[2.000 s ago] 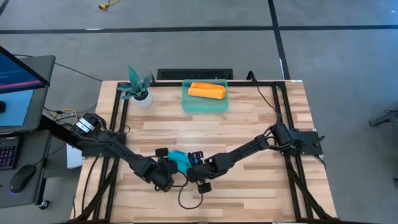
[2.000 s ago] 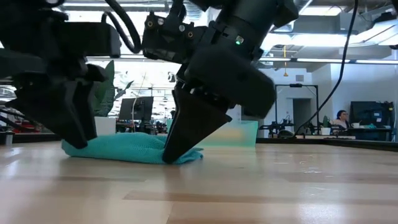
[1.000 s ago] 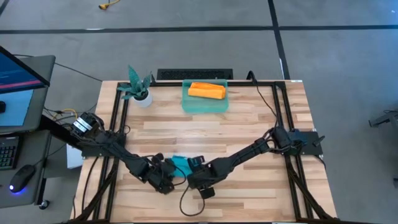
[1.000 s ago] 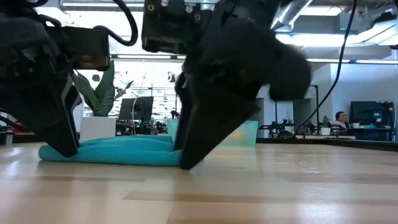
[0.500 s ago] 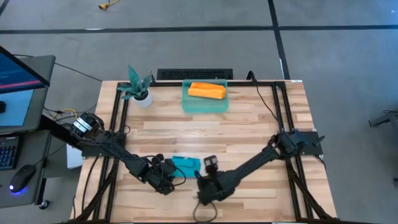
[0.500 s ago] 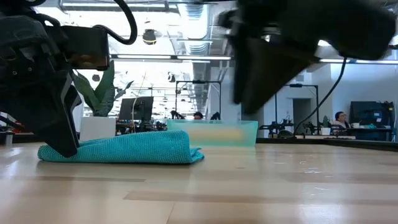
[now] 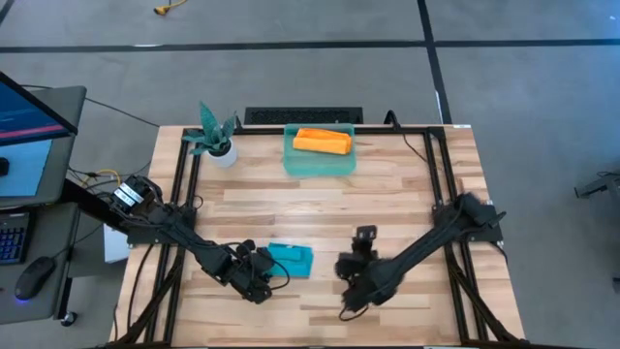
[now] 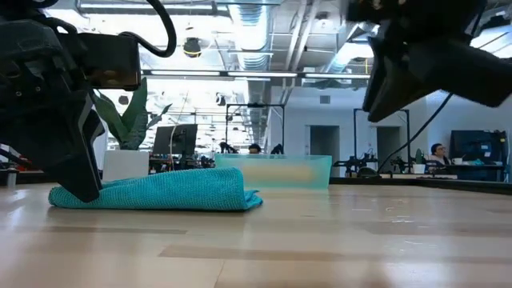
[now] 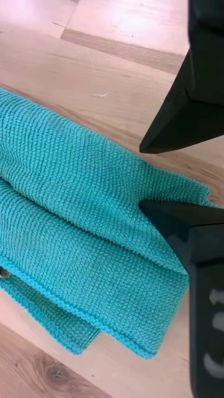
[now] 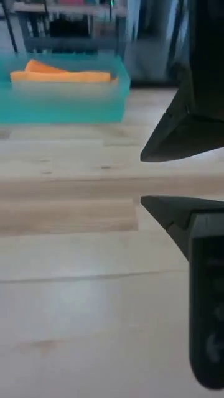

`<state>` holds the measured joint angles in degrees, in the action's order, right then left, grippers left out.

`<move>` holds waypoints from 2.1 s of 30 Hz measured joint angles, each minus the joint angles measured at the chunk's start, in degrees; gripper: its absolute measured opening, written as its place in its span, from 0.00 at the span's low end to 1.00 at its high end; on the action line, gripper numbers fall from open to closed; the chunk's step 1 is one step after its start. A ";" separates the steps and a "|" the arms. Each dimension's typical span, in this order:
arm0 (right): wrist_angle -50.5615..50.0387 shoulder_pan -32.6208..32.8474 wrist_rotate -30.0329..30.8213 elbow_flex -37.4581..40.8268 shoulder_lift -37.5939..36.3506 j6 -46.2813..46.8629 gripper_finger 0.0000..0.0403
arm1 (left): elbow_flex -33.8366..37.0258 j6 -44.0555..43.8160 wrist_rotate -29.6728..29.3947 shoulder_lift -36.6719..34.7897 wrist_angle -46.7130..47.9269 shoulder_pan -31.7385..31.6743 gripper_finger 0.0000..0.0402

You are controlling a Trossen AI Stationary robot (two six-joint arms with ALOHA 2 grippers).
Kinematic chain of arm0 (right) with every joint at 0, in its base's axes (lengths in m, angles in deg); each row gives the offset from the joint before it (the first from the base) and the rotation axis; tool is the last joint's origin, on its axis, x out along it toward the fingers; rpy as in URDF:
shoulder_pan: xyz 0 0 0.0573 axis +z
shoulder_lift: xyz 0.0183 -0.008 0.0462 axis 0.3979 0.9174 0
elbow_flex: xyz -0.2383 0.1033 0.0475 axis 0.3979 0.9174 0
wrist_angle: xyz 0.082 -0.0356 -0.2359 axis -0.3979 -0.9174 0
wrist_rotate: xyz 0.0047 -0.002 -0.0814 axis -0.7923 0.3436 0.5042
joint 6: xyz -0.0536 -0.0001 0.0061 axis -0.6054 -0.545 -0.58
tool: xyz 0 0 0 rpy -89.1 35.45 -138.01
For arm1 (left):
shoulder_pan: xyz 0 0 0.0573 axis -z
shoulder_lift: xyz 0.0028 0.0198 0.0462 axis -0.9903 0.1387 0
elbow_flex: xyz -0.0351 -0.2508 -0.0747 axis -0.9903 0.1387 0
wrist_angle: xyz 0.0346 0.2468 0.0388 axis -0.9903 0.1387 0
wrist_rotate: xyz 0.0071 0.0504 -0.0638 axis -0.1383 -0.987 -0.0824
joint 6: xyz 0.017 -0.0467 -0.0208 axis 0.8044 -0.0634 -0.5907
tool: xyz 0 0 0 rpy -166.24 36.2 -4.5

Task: Roll microfiber towels into tight, uniform cylinder then place into a basket
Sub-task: Roll the blue microfiber cloth

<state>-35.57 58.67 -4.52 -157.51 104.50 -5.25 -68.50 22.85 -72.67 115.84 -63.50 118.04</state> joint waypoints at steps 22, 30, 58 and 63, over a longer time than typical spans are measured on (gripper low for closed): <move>80.51 -8.20 -21.37 25.83 -6.79 -22.42 0.35 | -0.04 -2.73 -0.21 0.04 -0.16 0.04 0.32; 84.26 -7.11 -23.54 20.52 0.54 -34.62 0.54 | -0.04 -2.63 -0.28 0.04 -0.15 0.04 0.32; 78.77 -13.11 -24.10 16.63 7.92 -24.95 0.62 | -0.04 0.18 -0.64 0.07 -0.17 0.04 0.32; 78.28 -14.71 -24.57 16.68 7.99 -23.55 0.48 | -0.04 2.65 -0.69 0.09 -0.29 0.04 0.32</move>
<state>42.71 43.96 -29.09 -140.83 112.49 -28.80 -68.53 25.51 -73.36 115.93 -63.79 118.08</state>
